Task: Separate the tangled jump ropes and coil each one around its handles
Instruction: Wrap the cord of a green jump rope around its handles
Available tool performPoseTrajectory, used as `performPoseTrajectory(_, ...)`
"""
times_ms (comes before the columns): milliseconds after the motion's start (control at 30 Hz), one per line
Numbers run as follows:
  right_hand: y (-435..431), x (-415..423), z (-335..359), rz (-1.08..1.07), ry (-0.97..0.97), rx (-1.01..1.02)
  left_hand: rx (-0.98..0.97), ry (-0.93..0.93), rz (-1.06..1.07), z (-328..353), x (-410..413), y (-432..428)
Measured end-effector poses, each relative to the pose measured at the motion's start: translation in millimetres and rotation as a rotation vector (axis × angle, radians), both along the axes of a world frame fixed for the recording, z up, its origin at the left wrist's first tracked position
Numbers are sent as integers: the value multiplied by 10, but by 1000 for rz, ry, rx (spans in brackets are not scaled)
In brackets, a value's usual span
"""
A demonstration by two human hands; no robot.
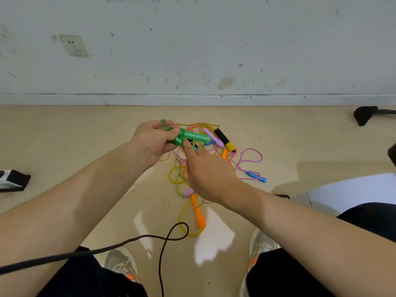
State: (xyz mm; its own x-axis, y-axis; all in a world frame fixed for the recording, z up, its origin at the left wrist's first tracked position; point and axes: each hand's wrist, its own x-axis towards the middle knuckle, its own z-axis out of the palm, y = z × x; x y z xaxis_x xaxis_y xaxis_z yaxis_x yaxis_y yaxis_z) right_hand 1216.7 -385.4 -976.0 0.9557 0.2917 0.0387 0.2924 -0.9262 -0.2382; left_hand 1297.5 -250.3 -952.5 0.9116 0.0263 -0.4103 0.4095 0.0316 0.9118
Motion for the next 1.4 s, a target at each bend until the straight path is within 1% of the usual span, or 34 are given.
performPoseTrajectory(100, 56, -31, 23, 19, -12, -61, -17, -15, 20, -8, -31, -31)
performPoseTrajectory(267, 174, -131, 14, -22, -177, -90, -80, -42, 73, 5, -89, -127)
performPoseTrajectory(367, 191, -161, -16, -51, -232, -205, -115, -30, 68, 42, -78, -113)
performPoseTrajectory(467, 186, -208, -93, -84, -235, -365, -117, -20, 41, 62, -84, -99)
performPoseTrajectory(533, 204, -246, -148, -88, -252, -377, -95, -30, 50, 58, -91, -101)
performPoseTrajectory(600, 225, -258, -167, -68, -257, -259, -75, -55, 75, 61, -81, -96)
performPoseTrajectory(667, 227, -237, -138, -53, -207, 2, -79, -78, 105, 91, -57, -84)
performPoseTrajectory(700, 217, -224, -102, -60, -122, 168, -94, -87, 118, 113, -42, -77)
performPoseTrajectory(733, 191, -207, -50, -86, 9, 357, -112, -95, 128, 129, -24, -69)
performPoseTrajectory(800, 136, -146, 35, -188, 286, 739, -139, -103, 123, 157, 7, -57)
performPoseTrajectory(833, 105, -106, 56, -254, 396, 897, -151, -103, 108, 171, 17, -54)
performPoseTrajectory(900, 12, -12, 69, -302, 540, 1106, -192, -96, 73, 207, 28, -52)
performPoseTrajectory(933, -48, 35, 58, -279, 576, 1151, -221, -88, 61, 226, 34, -47)
performPoseTrajectory(1000, -179, 127, 26, -188, 602, 1144, -264, -63, 28, 269, 37, -18)
performPoseTrajectory(1067, -314, 209, 7, -113, 598, 1110, -282, -30, -62, 308, 36, 33)
performPoseTrajectory(1133, -443, 290, 18, -104, 597, 1112, -288, -12, -178, 346, 25, 85)
performPoseTrajectory(1300, -718, 451, 122, -124, 681, 1108, -204, -75, -476, 414, -9, 165)
performPoseTrajectory(1400, -783, 489, 177, -93, 703, 1091, -126, -93, -640, 436, -2, 219)
